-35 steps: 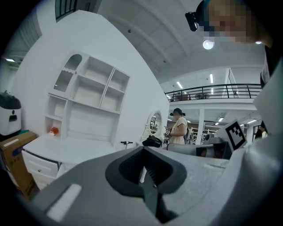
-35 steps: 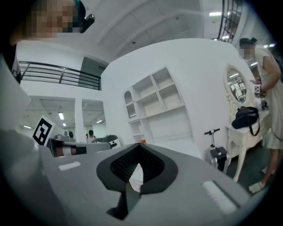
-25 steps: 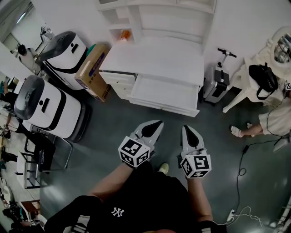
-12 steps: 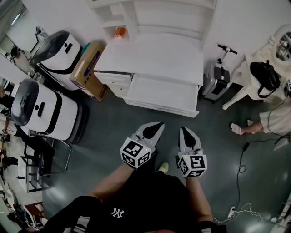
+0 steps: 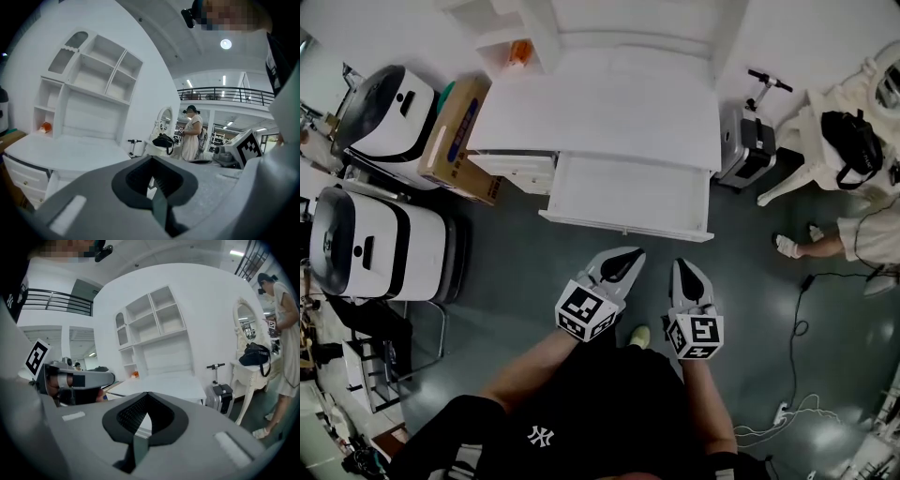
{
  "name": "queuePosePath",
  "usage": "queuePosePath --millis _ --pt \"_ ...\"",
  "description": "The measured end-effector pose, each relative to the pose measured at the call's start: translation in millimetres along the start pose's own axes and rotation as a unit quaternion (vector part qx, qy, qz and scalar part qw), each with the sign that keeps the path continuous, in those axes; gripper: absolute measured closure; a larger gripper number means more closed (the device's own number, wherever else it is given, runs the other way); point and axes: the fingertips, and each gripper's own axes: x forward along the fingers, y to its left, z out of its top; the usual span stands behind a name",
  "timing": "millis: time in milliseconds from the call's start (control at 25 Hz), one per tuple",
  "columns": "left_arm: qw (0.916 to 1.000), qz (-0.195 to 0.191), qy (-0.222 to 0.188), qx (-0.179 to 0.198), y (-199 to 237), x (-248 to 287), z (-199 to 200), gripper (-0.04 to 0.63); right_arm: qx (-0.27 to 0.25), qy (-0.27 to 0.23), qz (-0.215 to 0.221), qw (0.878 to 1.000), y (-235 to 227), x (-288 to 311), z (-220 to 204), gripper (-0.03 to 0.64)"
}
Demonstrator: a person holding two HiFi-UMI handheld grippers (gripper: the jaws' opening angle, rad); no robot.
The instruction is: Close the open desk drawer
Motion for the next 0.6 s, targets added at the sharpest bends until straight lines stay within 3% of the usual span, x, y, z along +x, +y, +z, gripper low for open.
queuePosePath --millis 600 --pt "0.9952 -0.078 0.059 -0.004 79.6 69.0 -49.7 0.595 0.034 0.097 -0.095 0.99 -53.0 96.9 -98.7 0.594"
